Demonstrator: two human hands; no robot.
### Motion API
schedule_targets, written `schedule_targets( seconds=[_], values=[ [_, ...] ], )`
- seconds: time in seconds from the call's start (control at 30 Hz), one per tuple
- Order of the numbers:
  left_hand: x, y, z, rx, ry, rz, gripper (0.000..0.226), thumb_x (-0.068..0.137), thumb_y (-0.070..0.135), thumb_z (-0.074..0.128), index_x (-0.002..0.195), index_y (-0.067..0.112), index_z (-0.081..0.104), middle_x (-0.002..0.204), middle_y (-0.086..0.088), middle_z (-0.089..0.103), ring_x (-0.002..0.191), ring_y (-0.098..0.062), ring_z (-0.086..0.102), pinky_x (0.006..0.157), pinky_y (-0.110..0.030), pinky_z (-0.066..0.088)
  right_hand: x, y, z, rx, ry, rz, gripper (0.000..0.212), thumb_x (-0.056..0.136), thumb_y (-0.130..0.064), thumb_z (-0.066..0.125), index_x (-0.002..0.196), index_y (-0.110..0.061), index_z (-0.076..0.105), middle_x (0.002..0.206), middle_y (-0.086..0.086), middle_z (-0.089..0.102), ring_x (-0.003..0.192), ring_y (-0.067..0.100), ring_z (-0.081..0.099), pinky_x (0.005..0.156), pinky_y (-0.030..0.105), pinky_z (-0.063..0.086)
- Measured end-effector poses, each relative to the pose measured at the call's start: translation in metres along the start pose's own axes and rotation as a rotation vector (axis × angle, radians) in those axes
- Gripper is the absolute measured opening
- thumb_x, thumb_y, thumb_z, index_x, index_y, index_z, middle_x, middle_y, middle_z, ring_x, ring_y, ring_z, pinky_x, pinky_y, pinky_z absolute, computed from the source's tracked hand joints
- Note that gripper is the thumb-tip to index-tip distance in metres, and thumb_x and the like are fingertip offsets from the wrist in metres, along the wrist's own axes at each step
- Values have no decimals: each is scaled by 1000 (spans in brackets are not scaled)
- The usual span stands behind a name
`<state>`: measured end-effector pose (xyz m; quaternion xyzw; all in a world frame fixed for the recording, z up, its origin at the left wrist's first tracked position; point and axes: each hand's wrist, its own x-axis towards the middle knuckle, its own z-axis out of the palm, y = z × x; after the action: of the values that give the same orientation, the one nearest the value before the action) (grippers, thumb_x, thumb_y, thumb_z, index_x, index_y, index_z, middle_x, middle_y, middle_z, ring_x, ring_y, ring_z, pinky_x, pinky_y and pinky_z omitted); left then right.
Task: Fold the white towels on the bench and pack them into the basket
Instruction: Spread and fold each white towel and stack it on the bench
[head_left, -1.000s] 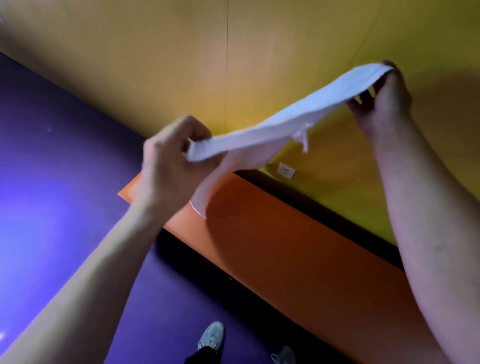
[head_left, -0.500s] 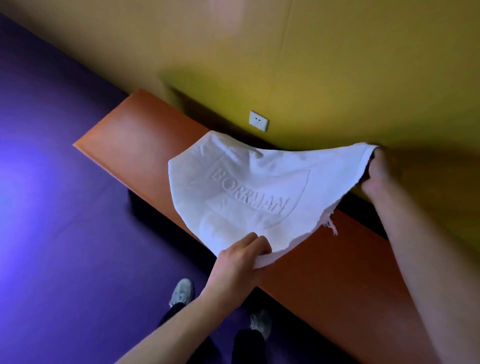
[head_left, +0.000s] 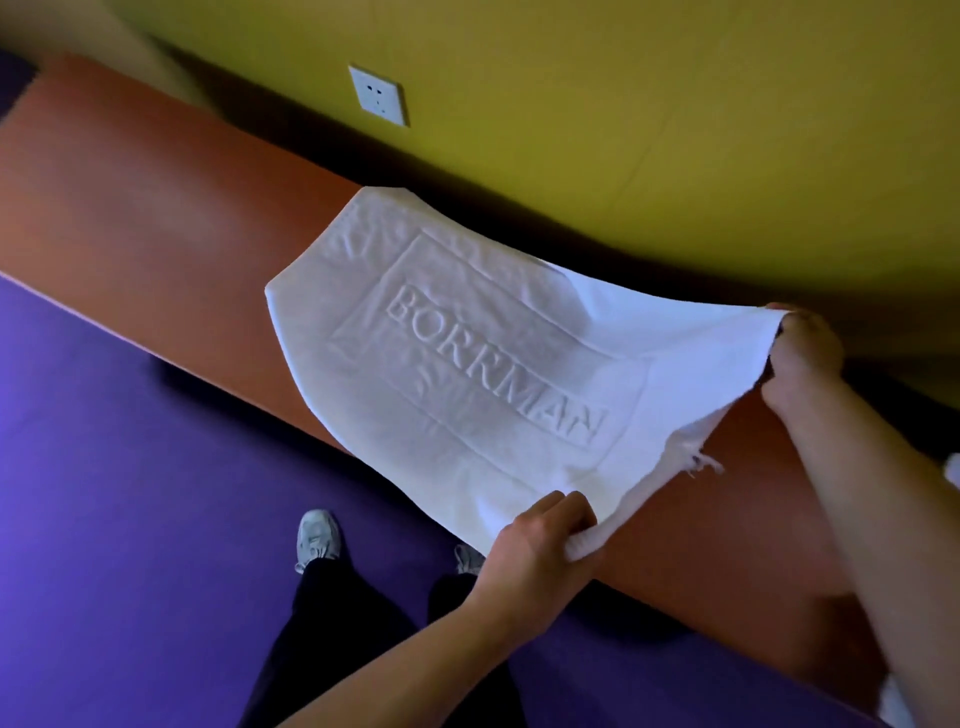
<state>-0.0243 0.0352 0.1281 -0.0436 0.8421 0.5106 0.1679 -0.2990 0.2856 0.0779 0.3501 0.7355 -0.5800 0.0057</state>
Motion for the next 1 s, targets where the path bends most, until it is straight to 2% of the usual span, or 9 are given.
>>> schedule_targets(
  seconds=[0.13, 0.23, 0.3, 0.37, 0.43, 0.53, 0.7, 0.87, 1.0],
  values=[
    [25, 8, 49, -16, -172, -27, 18, 89, 39, 59, 90, 23, 50, 90, 4, 57, 75, -18, 55, 70, -40, 50, 18, 22, -7, -70, 60, -3, 30, 91, -7, 43, 79, -24, 65, 94, 10, 67, 90, 28, 65, 67, 31, 48],
    [40, 7, 73, -25, -441, -85, 34, 86, 36, 71, 113, 27, 53, 113, 2, 58, 96, -20, 59, 86, -40, 52, 30, 34, -13, -154, 96, -13, 29, 87, -12, 42, 80, -26, 66, 85, 6, 65, 90, 32, 65, 64, 31, 46],
    [45, -4, 78, 28, -697, -129, 54, 86, 39, 74, 133, 31, 48, 131, 1, 54, 115, -20, 56, 98, -38, 48, 34, 43, -13, -251, 138, -39, 33, 90, -12, 40, 98, -23, 70, 100, 11, 68, 100, 35, 65, 73, 36, 51],
    [48, -24, 72, 76, -744, -141, 51, 90, 39, 70, 136, 28, 51, 134, -1, 56, 117, -20, 57, 101, -36, 47, 33, 55, -13, -392, 205, -62, 35, 97, -13, 40, 123, -14, 65, 128, 14, 63, 119, 32, 60, 95, 37, 47],
    [54, -59, 47, 81, -586, -192, 34, 92, 33, 66, 124, 27, 60, 122, 1, 63, 104, -18, 63, 94, -30, 49, 21, 68, -4, -512, 236, -54, 38, 99, -17, 45, 134, -11, 57, 140, 16, 55, 126, 33, 55, 102, 36, 41],
    [69, -127, -22, 160, -320, -320, 19, 91, 19, 62, 109, 24, 66, 103, 3, 69, 86, -18, 64, 78, -25, 47, -15, 93, 33, -589, 94, -79, 47, 90, -23, 51, 136, -12, 54, 141, 19, 54, 126, 37, 54, 104, 40, 42],
    [90, -222, -154, 284, 63, -542, 16, 91, 17, 59, 106, 20, 64, 99, 1, 68, 93, -25, 62, 81, -36, 52, -96, 143, 127, -709, -145, -263, 42, 87, -12, 59, 129, -12, 60, 127, 22, 60, 116, 43, 59, 101, 49, 46],
    [116, -286, -248, 187, 561, -746, 39, 90, 24, 64, 125, 11, 53, 119, -10, 60, 113, -34, 56, 97, -45, 46, -160, 179, 219, -909, -327, -481, 42, 82, -9, 68, 124, -13, 65, 124, 16, 64, 108, 43, 59, 89, 46, 45],
    [150, -313, -292, 141, 548, -723, 68, 86, 33, 72, 144, 12, 43, 138, -10, 53, 127, -31, 52, 105, -40, 42, -186, 194, 270, -964, -322, -650, 47, 76, -14, 66, 123, -11, 66, 124, 13, 66, 108, 40, 61, 90, 45, 46]
  ],
)
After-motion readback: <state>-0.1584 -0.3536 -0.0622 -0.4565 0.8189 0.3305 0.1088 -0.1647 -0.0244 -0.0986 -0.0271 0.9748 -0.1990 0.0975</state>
